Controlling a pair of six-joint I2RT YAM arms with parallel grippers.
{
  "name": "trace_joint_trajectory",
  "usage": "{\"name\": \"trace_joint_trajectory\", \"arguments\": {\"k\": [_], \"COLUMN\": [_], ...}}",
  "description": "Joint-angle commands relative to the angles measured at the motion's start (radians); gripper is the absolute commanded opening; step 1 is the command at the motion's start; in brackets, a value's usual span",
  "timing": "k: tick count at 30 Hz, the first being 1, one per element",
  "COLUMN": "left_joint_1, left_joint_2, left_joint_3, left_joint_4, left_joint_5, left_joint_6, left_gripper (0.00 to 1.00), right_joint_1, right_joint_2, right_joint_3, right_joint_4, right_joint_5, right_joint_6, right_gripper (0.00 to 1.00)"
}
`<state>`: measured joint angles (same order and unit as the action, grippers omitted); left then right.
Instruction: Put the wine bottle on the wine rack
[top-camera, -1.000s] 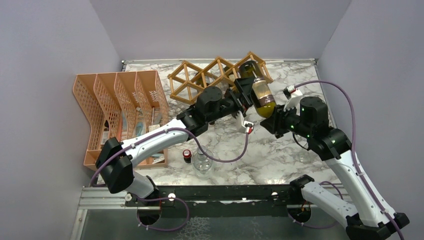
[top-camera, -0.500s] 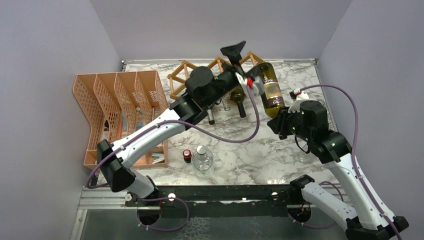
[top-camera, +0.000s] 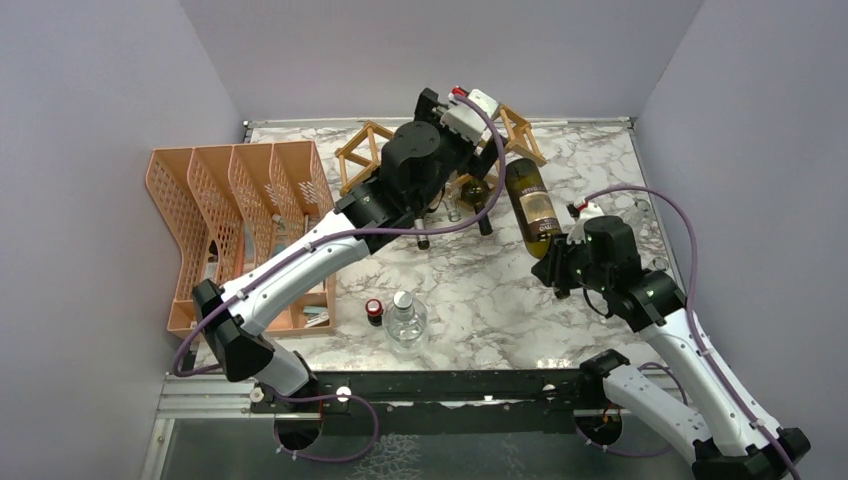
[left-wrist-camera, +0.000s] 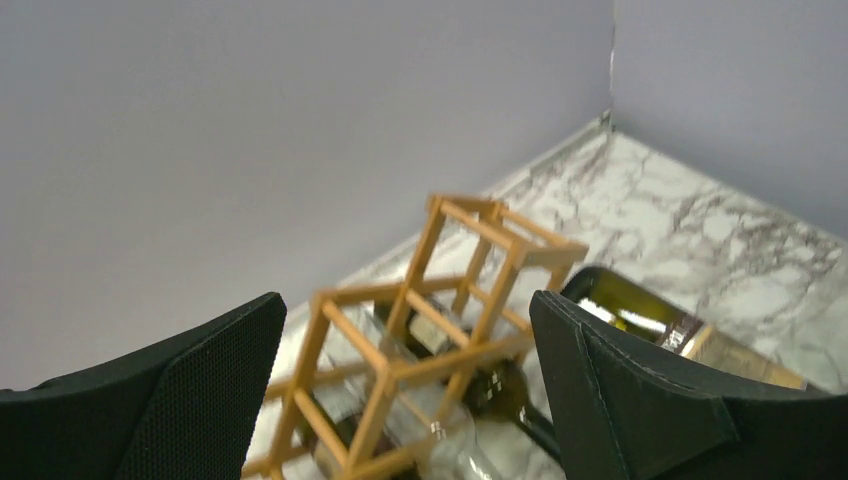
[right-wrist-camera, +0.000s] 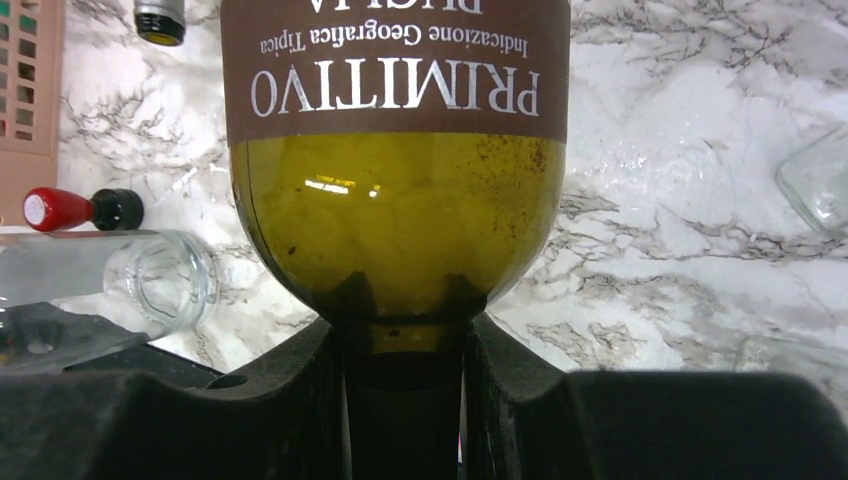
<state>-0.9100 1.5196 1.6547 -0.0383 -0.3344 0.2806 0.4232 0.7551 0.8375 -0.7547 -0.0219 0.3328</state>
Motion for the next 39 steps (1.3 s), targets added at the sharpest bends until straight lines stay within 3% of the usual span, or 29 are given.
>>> {"name": "trace_joint_trajectory", "arguments": {"k": [1, 8, 17, 39], "left_joint_1": [0.006, 0.007, 0.007, 0.008], "left_joint_2": [-0.102, -0.36, -0.572, -0.631], "left_joint_3": [-0.108, -0.309, -0.525, -0.599], "left_joint_4": [-0.127, -0.167, -0.139, -0.15], "left_joint_5": [-0.19, -0.093, -0.131, -0.108], "left_joint_6": [-0.174, -0.247, -0.271, -0.279], "left_gripper": [0.99, 0.99, 0.99, 0.99], "right_joint_1": [-0.001, -0.001, -0.001, -0.001], "right_joint_2": [0.01, 0.084, 0.182, 0.298], "right_joint_3": [-0.011, -0.025, -0.019, -0.012], "right_joint_4": [0.15, 0.174, 0.269, 0.404], "right_joint_5": [-0.013, 0.025, 0.062, 0.127], "right_joint_6": [0.012, 0.009, 0.02, 0.002], "right_gripper": [0.01, 0.01, 0.01, 0.01]}}
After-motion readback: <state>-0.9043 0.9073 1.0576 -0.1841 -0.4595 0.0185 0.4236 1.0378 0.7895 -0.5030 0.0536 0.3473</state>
